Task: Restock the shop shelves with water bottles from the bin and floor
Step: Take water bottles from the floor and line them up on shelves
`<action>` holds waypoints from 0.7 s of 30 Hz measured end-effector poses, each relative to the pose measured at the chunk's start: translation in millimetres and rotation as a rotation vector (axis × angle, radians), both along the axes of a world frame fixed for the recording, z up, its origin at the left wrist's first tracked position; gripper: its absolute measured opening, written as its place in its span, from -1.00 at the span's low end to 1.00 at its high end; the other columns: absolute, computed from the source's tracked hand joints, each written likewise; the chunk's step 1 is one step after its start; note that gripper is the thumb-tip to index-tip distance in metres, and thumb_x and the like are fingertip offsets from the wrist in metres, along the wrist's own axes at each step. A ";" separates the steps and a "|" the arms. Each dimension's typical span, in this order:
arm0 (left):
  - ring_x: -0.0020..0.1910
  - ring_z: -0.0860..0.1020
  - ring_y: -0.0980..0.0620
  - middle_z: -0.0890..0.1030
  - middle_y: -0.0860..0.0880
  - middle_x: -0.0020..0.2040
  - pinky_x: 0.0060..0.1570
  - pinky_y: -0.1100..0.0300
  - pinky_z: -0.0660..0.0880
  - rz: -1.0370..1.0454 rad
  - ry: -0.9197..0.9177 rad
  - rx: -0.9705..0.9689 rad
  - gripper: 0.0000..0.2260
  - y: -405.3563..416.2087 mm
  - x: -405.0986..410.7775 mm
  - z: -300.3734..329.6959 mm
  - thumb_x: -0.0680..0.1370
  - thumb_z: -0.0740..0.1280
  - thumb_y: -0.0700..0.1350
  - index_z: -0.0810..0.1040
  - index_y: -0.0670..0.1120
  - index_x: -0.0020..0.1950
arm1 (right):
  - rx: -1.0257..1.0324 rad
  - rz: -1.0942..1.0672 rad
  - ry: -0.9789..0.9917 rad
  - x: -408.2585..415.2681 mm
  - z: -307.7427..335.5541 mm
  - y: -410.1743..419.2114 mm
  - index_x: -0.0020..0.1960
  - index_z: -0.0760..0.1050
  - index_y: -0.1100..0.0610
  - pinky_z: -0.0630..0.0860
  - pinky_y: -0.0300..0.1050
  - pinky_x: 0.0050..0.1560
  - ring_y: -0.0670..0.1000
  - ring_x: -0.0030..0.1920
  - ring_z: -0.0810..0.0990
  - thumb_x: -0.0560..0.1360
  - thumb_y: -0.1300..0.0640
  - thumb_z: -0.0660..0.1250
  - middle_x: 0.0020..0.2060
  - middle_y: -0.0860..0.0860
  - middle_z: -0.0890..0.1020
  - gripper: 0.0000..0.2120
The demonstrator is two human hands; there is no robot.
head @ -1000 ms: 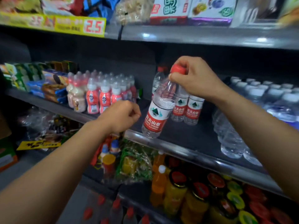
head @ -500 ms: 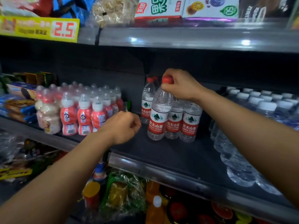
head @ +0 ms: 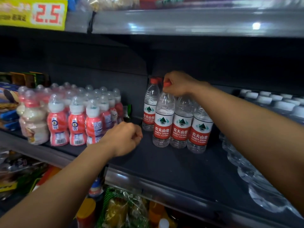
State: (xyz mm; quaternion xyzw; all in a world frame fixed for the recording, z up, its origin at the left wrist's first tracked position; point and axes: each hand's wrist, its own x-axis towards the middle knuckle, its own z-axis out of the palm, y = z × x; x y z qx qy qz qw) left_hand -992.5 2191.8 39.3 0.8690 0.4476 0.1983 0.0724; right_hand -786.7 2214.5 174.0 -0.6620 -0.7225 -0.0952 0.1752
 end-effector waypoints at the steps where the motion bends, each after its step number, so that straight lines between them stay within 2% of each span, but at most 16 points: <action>1: -0.02 0.59 -0.03 0.61 0.06 -0.11 0.08 0.02 0.53 -0.001 0.000 0.000 -0.88 0.7 0.2 -0.6 0.53 0.29 -0.08 0.59 0.06 0.01 | -0.013 -0.019 -0.027 -0.7 2.4 2.6 -0.06 0.52 0.16 0.39 -0.19 -0.30 0.04 -0.20 0.54 0.46 0.12 0.32 -0.19 0.06 0.57 -0.89; 4: -0.01 0.59 -0.05 0.62 0.04 -0.09 0.08 0.01 0.53 -0.005 -0.005 0.004 -0.88 1.8 0.5 -1.3 0.53 0.29 -0.09 0.60 0.05 0.00 | -0.033 -0.065 -0.059 -2.1 6.0 7.7 -0.21 0.44 0.10 0.33 -0.21 -0.38 0.01 -0.28 0.49 0.46 0.11 0.33 -0.29 0.02 0.51 -0.88; 6: -0.02 0.58 -0.05 0.61 0.04 -0.11 0.07 0.02 0.53 -0.003 -0.011 0.001 -0.88 1.8 -0.2 -1.3 0.53 0.29 -0.09 0.59 0.05 0.00 | -0.035 -0.096 -0.076 -2.8 5.8 10.8 -0.24 0.40 0.09 0.30 -0.21 -0.39 0.00 -0.28 0.47 0.46 0.12 0.35 -0.28 0.02 0.48 -0.84; 8: -0.02 0.58 -0.06 0.60 0.04 -0.12 0.06 0.01 0.53 -0.003 -0.012 0.003 -0.88 1.6 -1.6 -1.3 0.53 0.29 -0.09 0.60 0.05 0.00 | -0.033 -0.138 -0.094 -4.1 4.2 13.5 -0.18 0.39 0.10 0.27 -0.20 -0.39 0.03 -0.21 0.47 0.45 0.16 0.40 -0.20 0.04 0.48 -0.82; 10: -0.03 0.59 -0.07 0.61 0.03 -0.11 0.06 0.01 0.53 -0.005 -0.013 0.007 -0.88 1.0 -3.2 -1.0 0.53 0.29 -0.09 0.60 0.04 0.00 | -0.028 -0.178 -0.110 -7.0 3.1 13.5 -0.08 0.42 0.10 0.32 -0.19 -0.28 0.06 -0.14 0.48 0.43 0.21 0.45 -0.12 0.07 0.50 -0.80; 14: -0.03 0.59 -0.06 0.64 0.01 -0.08 0.04 0.02 0.54 -0.003 -0.012 0.013 -0.87 -1.5 -6.6 0.5 0.53 0.29 -0.09 0.61 0.03 0.01 | 0.044 -0.202 -0.134 -12.4 1.5 10.9 0.14 0.51 0.23 0.37 -0.14 -0.12 0.16 0.01 0.55 0.45 0.29 0.38 0.05 0.18 0.56 -0.74; 16: -0.03 0.59 -0.06 0.64 0.01 -0.08 0.04 0.01 0.54 0.002 -0.013 0.010 -0.88 -3.9 -8.1 2.5 0.53 0.29 -0.09 0.60 0.03 0.01 | 0.077 -0.204 -0.149 -13.5 -0.2 8.1 0.16 0.51 0.24 0.37 -0.14 -0.12 0.19 0.09 0.56 0.46 0.28 0.36 0.11 0.20 0.56 -0.73; 21: -0.04 0.58 -0.07 0.61 0.01 -0.10 0.04 0.03 0.54 0.018 -0.014 0.031 -0.88 -13.9 -14.6 9.3 0.53 0.29 -0.09 0.60 0.04 0.01 | 0.107 -0.186 -0.135 -20.0 -2.4 -8.3 0.18 0.47 0.19 0.36 -0.11 -0.14 0.19 0.09 0.55 0.48 0.23 0.36 0.12 0.16 0.54 -0.72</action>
